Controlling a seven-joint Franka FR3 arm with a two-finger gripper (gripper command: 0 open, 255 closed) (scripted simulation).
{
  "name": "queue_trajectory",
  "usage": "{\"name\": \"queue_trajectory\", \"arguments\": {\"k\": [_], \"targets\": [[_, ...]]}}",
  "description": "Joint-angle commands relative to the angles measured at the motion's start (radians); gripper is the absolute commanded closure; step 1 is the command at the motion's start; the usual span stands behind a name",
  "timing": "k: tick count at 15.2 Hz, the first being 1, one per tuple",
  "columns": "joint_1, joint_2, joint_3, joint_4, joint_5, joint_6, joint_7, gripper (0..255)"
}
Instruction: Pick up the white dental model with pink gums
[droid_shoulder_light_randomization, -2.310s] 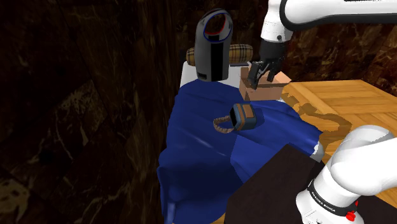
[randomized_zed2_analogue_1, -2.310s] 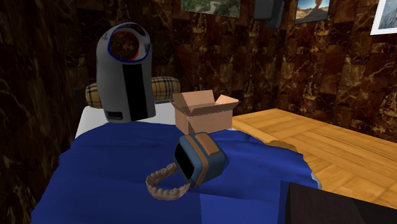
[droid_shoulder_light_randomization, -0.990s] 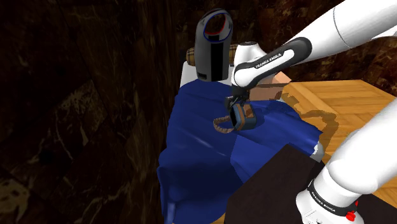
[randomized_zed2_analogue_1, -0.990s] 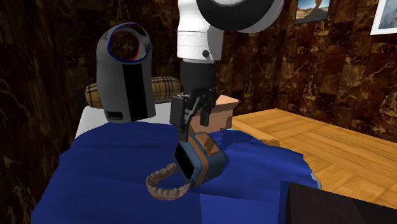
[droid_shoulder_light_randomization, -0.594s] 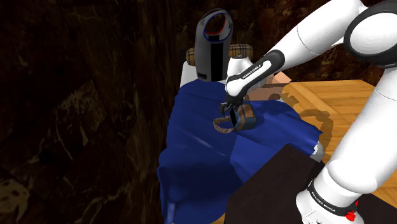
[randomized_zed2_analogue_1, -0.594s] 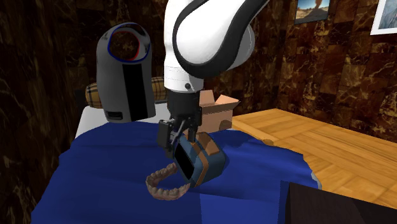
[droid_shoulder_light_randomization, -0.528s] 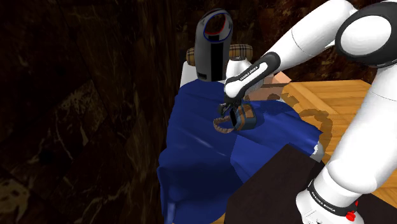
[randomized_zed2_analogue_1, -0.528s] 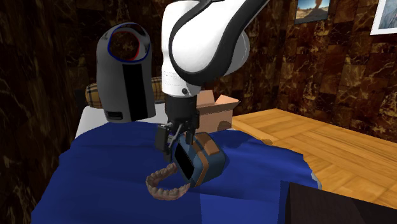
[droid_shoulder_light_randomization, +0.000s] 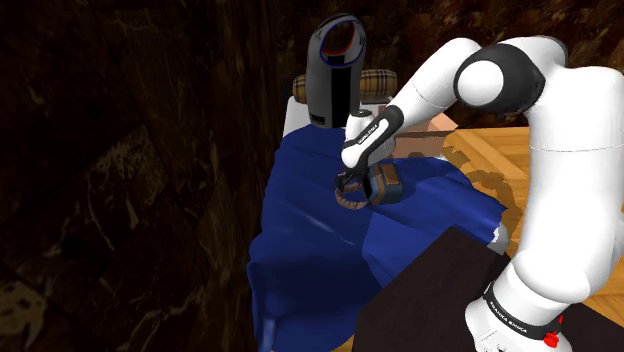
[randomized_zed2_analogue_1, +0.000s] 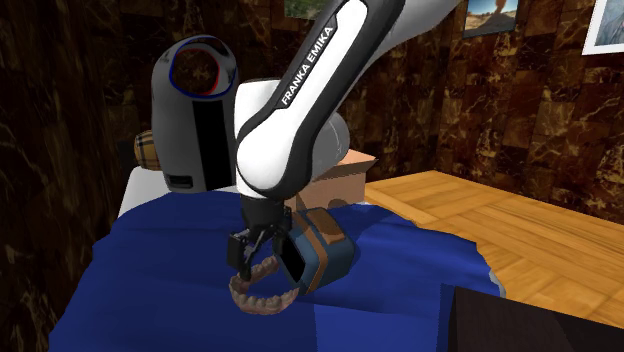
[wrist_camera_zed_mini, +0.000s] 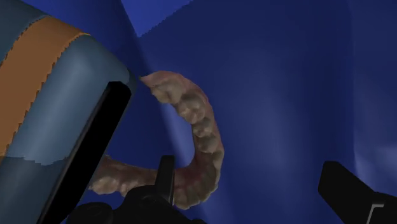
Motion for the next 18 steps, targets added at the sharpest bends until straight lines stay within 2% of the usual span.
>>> {"name": "queue_trajectory", "arguments": {"k": [1, 8, 18], "targets": [[-0.006, 0.084, 0.000, 0.067, 0.003, 0.020, -0.004, 0], [-0.028, 0.361, 0.001, 0.331, 0.012, 0.042, -0.017, 0], [-0.028, 0.454, 0.001, 0.374, 0.013, 0.092, -0.014, 0]]}}
